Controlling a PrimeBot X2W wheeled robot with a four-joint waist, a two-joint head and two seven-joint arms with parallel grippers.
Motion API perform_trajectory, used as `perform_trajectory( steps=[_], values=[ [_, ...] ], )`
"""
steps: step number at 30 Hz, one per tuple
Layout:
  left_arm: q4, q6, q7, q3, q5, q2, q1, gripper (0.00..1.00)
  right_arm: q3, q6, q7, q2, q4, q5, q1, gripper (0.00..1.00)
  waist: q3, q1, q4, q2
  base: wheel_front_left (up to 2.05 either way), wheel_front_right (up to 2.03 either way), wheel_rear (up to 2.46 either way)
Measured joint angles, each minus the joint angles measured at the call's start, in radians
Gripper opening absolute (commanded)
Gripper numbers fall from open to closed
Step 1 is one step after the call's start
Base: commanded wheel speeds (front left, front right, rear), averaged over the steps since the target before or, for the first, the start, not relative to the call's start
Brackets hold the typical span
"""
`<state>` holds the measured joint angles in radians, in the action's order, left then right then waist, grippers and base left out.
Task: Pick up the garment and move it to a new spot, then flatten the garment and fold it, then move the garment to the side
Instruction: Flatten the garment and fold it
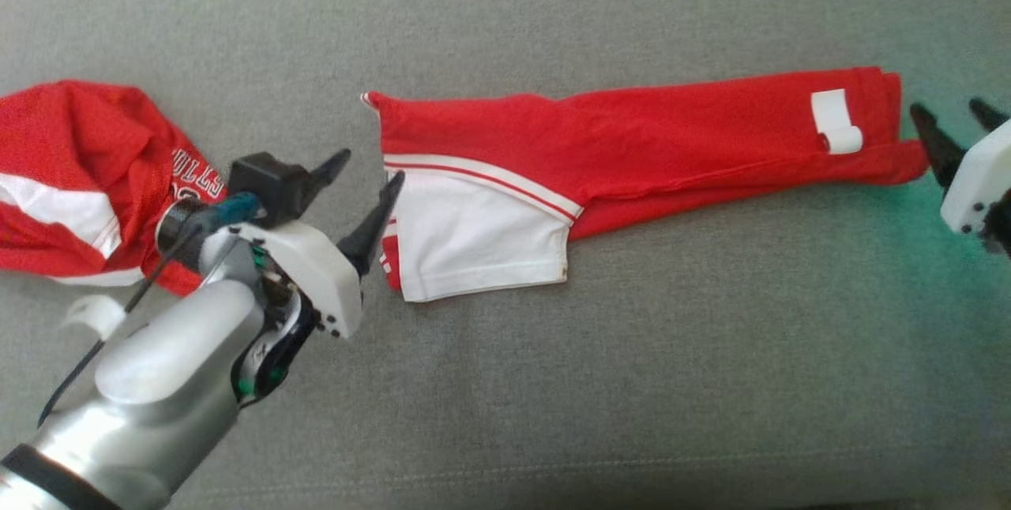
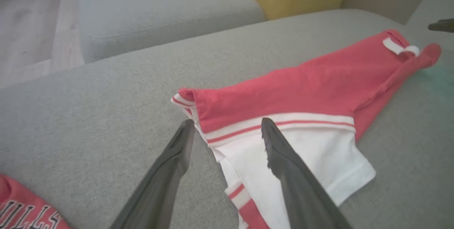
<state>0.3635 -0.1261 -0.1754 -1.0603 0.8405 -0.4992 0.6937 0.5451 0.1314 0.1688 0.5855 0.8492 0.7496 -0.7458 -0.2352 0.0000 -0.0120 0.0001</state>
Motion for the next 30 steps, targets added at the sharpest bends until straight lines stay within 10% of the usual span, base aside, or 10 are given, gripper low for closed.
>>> perform_trajectory(
  steps=[13,30],
  values=[
    [-0.184,-0.102,-0.079,0.57,-0.077,0.152,-0.2,1.0,-0.178,0.0,-0.4,-0.11,-0.165,-0.087,0.076,1.0,0.076,0.0,-0.018,0.0,0.0,0.0,0.0],
    [-0.253,0.126,-0.081,0.951,-0.473,0.437,-0.566,1.0,-0.52,0.0,-0.42,-0.42,-0.447,-0.441,0.461,1.0,0.122,0.0,-0.019,0.0,0.0,0.0,0.0]
  ],
)
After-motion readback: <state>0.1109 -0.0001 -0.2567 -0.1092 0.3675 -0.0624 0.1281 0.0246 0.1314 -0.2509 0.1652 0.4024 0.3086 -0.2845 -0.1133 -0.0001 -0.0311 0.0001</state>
